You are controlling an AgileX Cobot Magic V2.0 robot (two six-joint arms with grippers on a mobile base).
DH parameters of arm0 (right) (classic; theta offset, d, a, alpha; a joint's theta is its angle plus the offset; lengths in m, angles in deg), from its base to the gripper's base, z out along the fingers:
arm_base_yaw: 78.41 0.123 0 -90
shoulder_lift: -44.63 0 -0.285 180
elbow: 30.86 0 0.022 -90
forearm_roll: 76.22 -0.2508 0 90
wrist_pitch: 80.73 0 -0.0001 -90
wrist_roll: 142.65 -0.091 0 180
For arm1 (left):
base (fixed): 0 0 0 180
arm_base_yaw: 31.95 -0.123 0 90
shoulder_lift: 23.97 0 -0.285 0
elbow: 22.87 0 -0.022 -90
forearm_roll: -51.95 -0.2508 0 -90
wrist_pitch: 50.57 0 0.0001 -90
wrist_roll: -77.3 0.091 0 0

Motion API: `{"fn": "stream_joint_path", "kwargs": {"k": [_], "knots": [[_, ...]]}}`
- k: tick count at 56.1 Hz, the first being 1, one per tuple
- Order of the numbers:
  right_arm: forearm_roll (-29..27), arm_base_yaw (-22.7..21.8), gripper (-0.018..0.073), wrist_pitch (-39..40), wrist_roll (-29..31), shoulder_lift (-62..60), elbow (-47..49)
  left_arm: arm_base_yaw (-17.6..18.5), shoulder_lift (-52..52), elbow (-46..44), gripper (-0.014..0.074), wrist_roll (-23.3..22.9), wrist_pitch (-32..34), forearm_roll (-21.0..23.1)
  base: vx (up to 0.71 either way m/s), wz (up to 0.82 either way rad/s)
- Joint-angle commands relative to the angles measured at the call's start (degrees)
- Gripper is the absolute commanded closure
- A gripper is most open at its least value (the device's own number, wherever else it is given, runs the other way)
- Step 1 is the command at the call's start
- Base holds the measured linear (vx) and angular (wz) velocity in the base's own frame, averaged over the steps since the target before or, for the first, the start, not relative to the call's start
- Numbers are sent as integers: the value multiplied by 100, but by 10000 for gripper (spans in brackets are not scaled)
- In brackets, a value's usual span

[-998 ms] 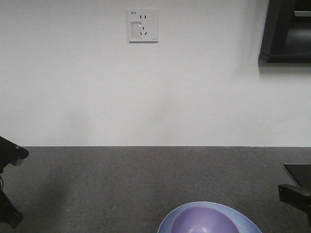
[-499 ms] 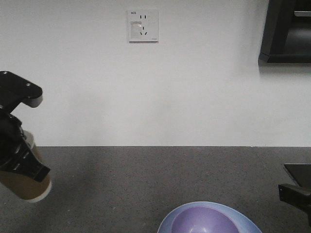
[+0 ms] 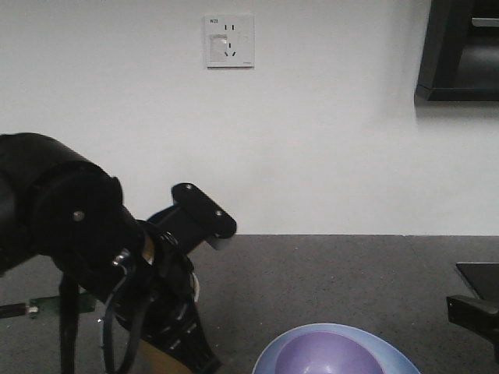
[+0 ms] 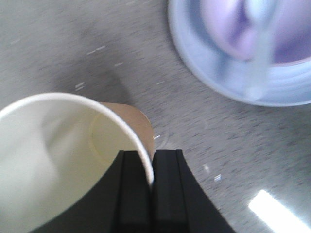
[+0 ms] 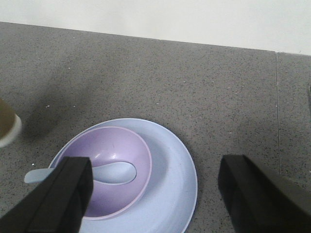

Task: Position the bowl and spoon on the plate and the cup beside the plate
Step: 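Carry the cup beside the plate and set it down with the left gripper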

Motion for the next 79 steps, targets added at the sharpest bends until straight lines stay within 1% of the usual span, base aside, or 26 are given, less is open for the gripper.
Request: {"fn": "stream_joint_path", "kwargs": {"k": [1, 6, 12, 23, 29, 34, 39, 40, 41, 47, 49, 52, 58, 65, 74, 79], "knots": [[-13, 7, -18, 433, 12, -41, 160, 180, -81, -177, 596, -105, 319, 45, 0, 0], [-13, 7, -18, 433, 12, -41, 160, 310, 39, -177, 596, -93, 382, 201, 0, 0], [-6, 7, -18, 427, 12, -41, 160, 437, 144, -177, 596, -93, 409, 195, 0, 0], [29, 7, -18, 390, 29, -41, 160, 480, 260, -177, 591, -93, 429, 201, 0, 0], [29, 7, -17, 365, 51, -41, 160, 480, 275, -177, 568, -93, 437, 195, 0, 0], [29, 7, -17, 348, 51, -41, 160, 480, 275, -177, 520, -105, 446, 195, 0, 0], [29, 7, -17, 348, 51, -41, 160, 480, 275, -177, 451, -110, 446, 200, 0, 0], [29, 7, -17, 348, 51, -41, 160, 480, 275, -177, 421, -110, 446, 200, 0, 0], [29, 7, -17, 348, 51, -41, 160, 480, 275, -177, 413, -110, 446, 200, 0, 0], [29, 7, -17, 348, 51, -41, 160, 480, 275, -177, 272, -110, 407, 200, 0, 0], [29, 7, -17, 348, 51, -41, 160, 480, 275, -177, 246, -110, 390, 200, 0, 0], [29, 7, -17, 348, 51, -41, 160, 480, 275, -177, 176, -110, 365, 200, 0, 0], [29, 7, -17, 347, 51, -41, 160, 480, 270, -182, 92, -110, 365, 194, 0, 0], [29, 7, -17, 334, 51, -41, 160, 480, 212, -330, 48, -110, 350, 143, 0, 0], [29, 7, -17, 323, 39, -41, 160, 480, 78, -810, 48, -110, 230, 113, 0, 0], [24, 7, -17, 311, 34, -41, 160, 480, 8, -1119, 48, -110, 82, -69, 0, 0]]}}
